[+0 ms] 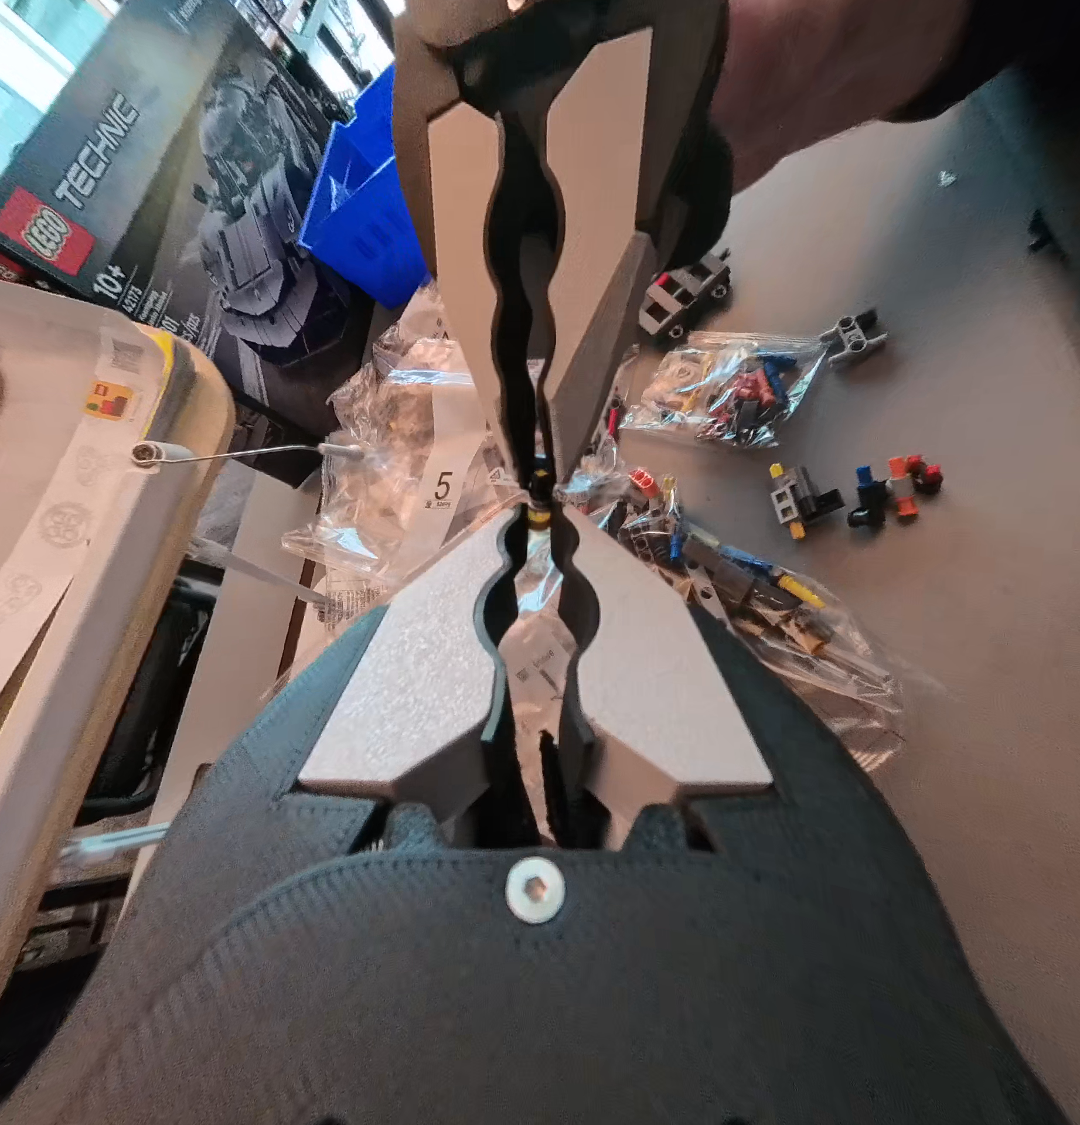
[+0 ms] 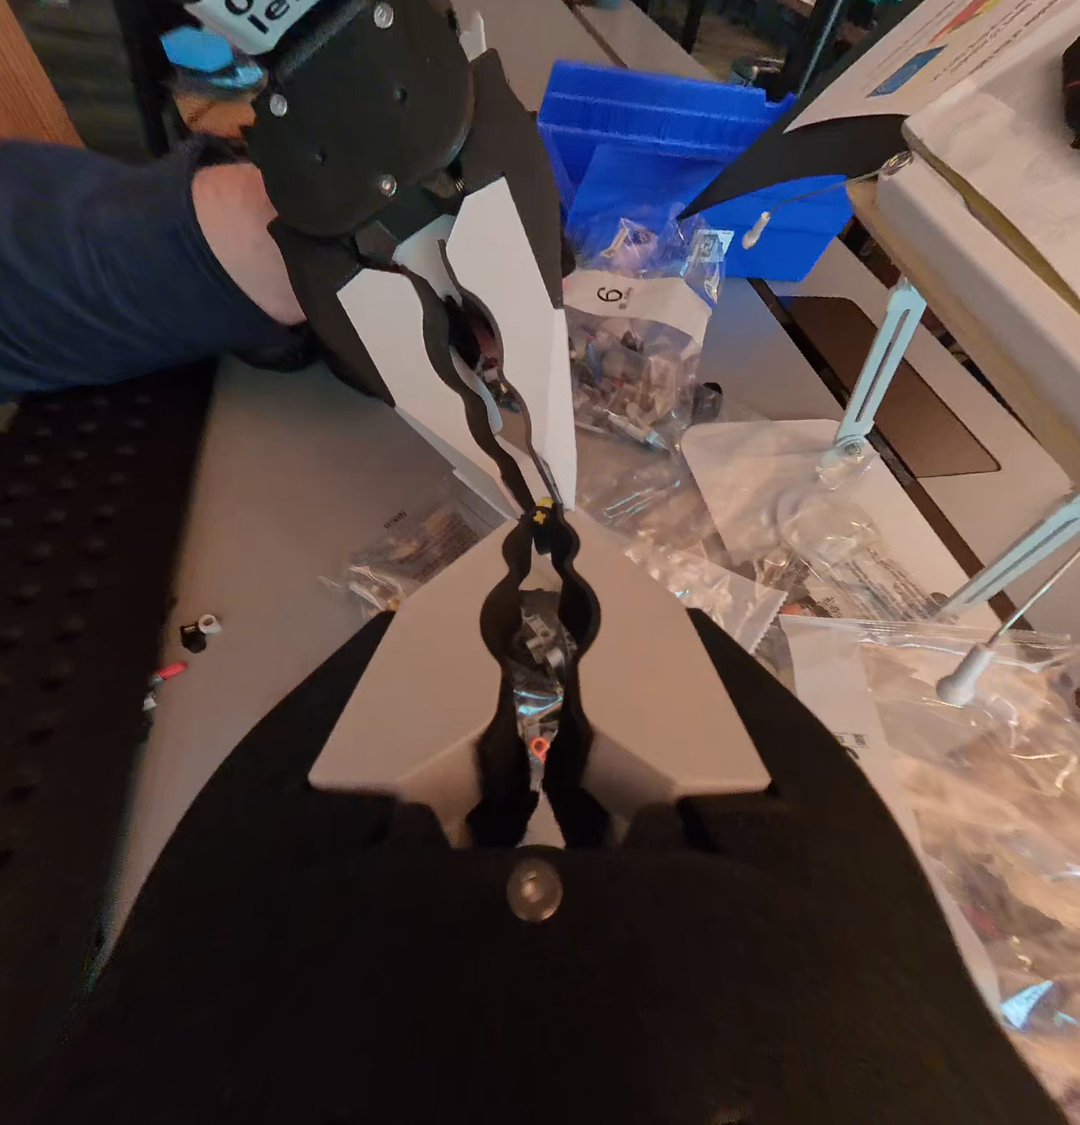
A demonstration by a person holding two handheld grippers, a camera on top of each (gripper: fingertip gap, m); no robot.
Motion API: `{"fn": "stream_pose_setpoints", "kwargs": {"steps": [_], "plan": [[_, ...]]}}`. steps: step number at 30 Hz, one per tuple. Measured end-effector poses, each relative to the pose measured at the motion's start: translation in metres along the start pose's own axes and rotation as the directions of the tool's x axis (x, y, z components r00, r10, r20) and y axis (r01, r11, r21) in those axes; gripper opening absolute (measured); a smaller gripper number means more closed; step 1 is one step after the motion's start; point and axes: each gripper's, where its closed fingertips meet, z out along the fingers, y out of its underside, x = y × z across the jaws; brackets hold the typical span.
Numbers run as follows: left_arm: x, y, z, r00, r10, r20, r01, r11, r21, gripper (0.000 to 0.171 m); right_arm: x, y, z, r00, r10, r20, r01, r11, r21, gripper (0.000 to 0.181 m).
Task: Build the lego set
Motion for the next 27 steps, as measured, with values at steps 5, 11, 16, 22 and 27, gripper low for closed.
{"fn": "stream_pose_setpoints", "kwargs": {"steps": [5, 11, 16, 22, 27], "plan": [[0.004, -0.012, -0.002, 0.988, -0.134, -0.081, 0.141, 0.985, 0.097, 0.006, -0.005, -0.006, -0.006, 0.994, 0.063, 0.092, -0.071, 0.994, 0.084, 0.002], [0.007, -0.014, 0.004, 0.978, -0.176, -0.112, 0.189, 0.976, 0.112, 0.006, -0.006, -0.004, -0.006, 0.995, 0.042, 0.085, -0.049, 0.995, 0.082, 0.002], [0.007, -0.014, 0.005, 0.981, -0.163, -0.105, 0.175, 0.978, 0.113, 0.006, -0.006, -0.004, -0.007, 0.997, 0.023, 0.069, -0.029, 0.997, 0.076, 0.003], [0.009, -0.009, 0.007, 0.994, -0.086, -0.069, 0.091, 0.994, 0.060, 0.006, -0.007, -0.001, -0.006, 0.999, -0.039, 0.005, 0.039, 0.999, 0.002, 0.002], [0.012, -0.008, 0.005, 0.995, -0.056, -0.077, 0.060, 0.997, 0.046, 0.006, -0.011, 0.000, -0.005, 0.999, -0.049, 0.011, 0.049, 0.999, -0.017, 0.002]]}}
